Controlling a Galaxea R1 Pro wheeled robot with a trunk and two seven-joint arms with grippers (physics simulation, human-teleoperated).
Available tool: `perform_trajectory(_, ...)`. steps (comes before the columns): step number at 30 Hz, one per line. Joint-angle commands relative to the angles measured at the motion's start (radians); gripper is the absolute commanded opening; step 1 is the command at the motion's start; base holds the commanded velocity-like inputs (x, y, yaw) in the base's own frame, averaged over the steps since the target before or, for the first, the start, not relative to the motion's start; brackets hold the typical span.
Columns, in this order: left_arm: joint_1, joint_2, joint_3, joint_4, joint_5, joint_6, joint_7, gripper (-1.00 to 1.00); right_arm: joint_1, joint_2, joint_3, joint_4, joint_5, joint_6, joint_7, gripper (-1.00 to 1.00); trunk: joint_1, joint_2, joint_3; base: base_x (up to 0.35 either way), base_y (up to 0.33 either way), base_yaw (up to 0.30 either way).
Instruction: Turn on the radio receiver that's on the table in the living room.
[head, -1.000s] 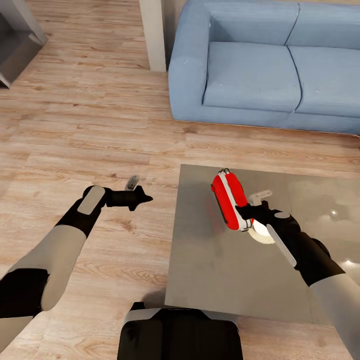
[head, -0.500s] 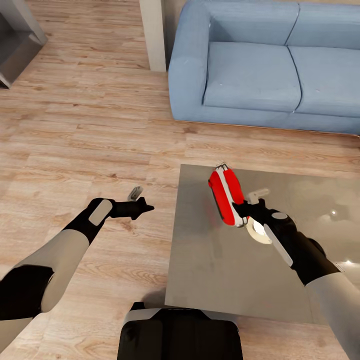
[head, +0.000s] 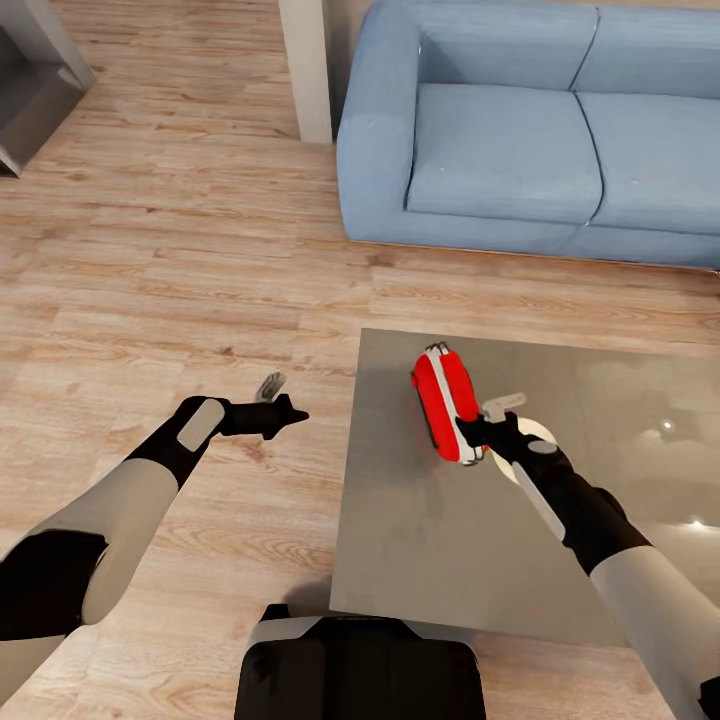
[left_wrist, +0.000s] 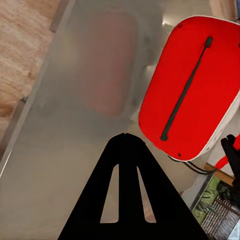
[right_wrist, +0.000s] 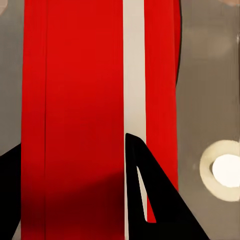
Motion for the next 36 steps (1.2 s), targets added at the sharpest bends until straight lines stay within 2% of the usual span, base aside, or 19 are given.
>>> perform_trajectory(1, 0.0, 0.0, 0.0, 0.0, 0.001, 0.0, 0.0, -1.0, 0.0, 0.0, 0.0, 0.007, 0.0, -0.009, 0.0, -1.0, 0.0, 0.0, 0.0, 0.0, 0.0, 0.0)
perform_trajectory(12, 0.0, 0.0, 0.0, 0.001, 0.007, -0.003, -0.001, -1.0, 0.0, 0.021, 0.002, 0.108, 0.003, -0.057, -0.004, -1.0, 0.0, 0.0, 0.0, 0.0, 0.0, 0.0)
perform_trajectory(24, 0.0, 0.002, 0.0, 0.001, 0.006, -0.006, -0.001, -1.0, 0.0, 0.021, 0.003, 0.117, 0.005, -0.069, -0.005, -1.0, 0.0, 0.0, 0.0, 0.0, 0.0, 0.0)
perform_trajectory(28, 0.0, 0.002, 0.0, 0.001, 0.008, -0.008, -0.001, -1.0, 0.0, 0.023, 0.005, 0.119, 0.007, -0.063, -0.03, -1.0, 0.0, 0.0, 0.0, 0.0, 0.0, 0.0)
perform_trajectory(36, 0.0, 0.0, 0.0, 0.001, 0.009, -0.009, -0.001, -1.0, 0.0, 0.023, 0.005, 0.123, 0.008, -0.062, -0.037, -1.0, 0.0, 0.0, 0.0, 0.0, 0.0, 0.0)
